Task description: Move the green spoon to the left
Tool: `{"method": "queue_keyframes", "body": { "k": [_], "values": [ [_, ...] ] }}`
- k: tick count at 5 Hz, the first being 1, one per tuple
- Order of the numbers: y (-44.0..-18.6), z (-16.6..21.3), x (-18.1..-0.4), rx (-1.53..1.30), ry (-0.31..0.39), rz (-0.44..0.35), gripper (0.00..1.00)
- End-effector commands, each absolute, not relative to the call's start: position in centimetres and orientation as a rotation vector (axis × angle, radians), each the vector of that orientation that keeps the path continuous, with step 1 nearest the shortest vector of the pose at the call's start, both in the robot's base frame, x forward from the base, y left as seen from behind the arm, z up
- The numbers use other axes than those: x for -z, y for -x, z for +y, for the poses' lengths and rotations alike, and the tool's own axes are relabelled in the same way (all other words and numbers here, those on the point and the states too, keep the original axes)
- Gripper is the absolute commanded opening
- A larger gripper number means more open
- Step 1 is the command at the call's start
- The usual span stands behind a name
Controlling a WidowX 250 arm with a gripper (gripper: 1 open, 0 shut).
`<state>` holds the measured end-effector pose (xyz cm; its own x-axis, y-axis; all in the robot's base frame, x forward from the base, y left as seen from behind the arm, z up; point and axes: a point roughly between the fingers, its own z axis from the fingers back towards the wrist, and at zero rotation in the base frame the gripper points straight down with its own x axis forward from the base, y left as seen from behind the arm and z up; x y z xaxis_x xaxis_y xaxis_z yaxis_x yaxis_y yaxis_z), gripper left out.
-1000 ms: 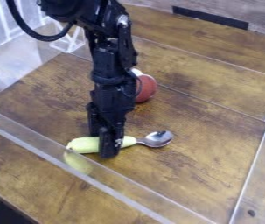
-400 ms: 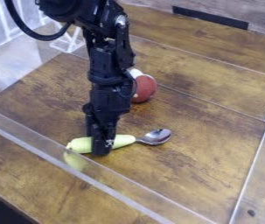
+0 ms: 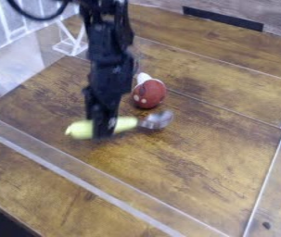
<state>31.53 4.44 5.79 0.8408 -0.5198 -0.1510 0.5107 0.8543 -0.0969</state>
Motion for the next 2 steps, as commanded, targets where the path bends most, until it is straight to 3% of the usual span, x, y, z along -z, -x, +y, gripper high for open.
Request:
{"method": "queue_keyframes", "body": {
  "k": [1,2],
  "values": [
    [-32.8,6.4,-10.2,0.399,0.009,0.093,0.0],
    [-33.1,8.1,-11.8,0.262,0.0,0.076,0.0]
  ]
}}
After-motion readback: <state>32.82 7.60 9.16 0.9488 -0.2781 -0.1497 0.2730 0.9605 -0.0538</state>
